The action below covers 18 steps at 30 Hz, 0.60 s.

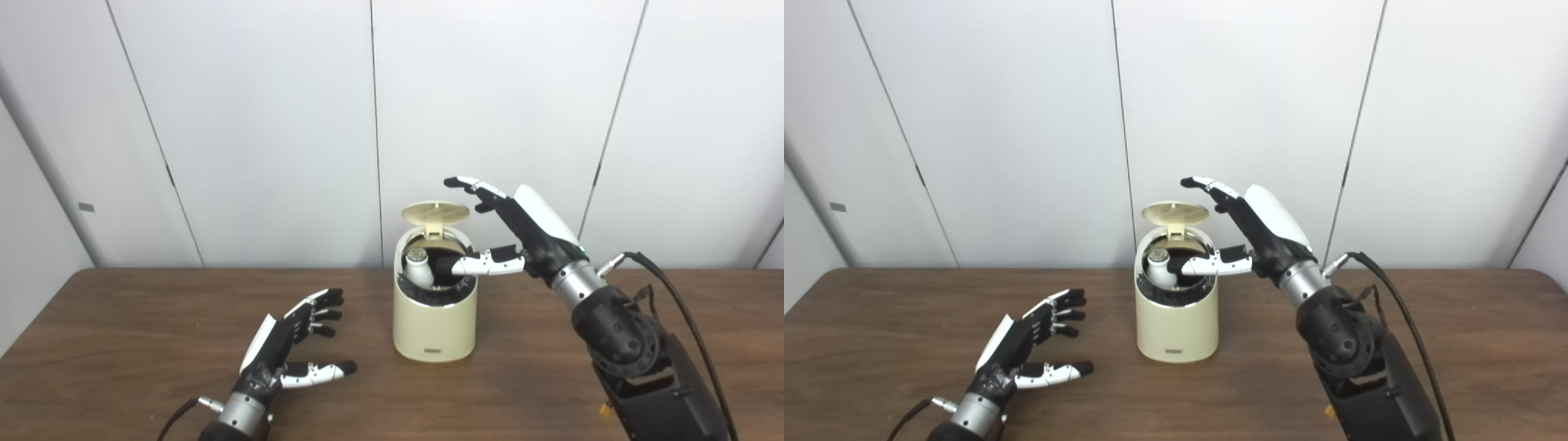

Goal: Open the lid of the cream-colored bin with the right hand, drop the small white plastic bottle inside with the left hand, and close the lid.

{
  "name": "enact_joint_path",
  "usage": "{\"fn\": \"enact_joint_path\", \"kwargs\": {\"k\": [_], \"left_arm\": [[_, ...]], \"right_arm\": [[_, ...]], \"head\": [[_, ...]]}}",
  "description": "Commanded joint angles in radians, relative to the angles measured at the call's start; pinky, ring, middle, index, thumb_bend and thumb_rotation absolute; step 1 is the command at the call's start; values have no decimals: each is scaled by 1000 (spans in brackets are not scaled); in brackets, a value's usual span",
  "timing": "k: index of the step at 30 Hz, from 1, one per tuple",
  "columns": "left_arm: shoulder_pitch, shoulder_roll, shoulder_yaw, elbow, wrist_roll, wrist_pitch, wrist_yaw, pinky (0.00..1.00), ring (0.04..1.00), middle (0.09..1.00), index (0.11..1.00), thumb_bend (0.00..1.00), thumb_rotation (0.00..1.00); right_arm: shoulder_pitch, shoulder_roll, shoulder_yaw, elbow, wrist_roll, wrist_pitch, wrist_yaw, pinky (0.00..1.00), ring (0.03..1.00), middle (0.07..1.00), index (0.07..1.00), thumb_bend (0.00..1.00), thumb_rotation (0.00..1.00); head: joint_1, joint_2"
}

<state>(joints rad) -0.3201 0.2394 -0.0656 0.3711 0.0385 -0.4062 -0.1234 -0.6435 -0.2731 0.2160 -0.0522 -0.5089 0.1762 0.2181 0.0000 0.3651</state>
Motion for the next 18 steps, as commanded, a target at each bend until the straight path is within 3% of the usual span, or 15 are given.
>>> {"fn": "enact_joint_path", "kwargs": {"k": [1,7,18], "left_arm": [[-18,-9,6,4,-3,-24,2,694,801,851,877,787,67],[-10,-19,1,-5,12,-17,-4,674,792,840,880,781,54],[-11,-39,10,-18,17,-6,-1,682,792,843,879,773,34]], "right_arm": [[-68,-19,7,-16,-23,-3,13,850,922,923,910,664,540],[-92,-28,20,-1,-51,22,42,818,913,915,914,687,568],[-111,-51,35,-10,-74,-10,67,812,906,891,865,680,554]], "head": [[3,0],[7,0],[11,13]]}}
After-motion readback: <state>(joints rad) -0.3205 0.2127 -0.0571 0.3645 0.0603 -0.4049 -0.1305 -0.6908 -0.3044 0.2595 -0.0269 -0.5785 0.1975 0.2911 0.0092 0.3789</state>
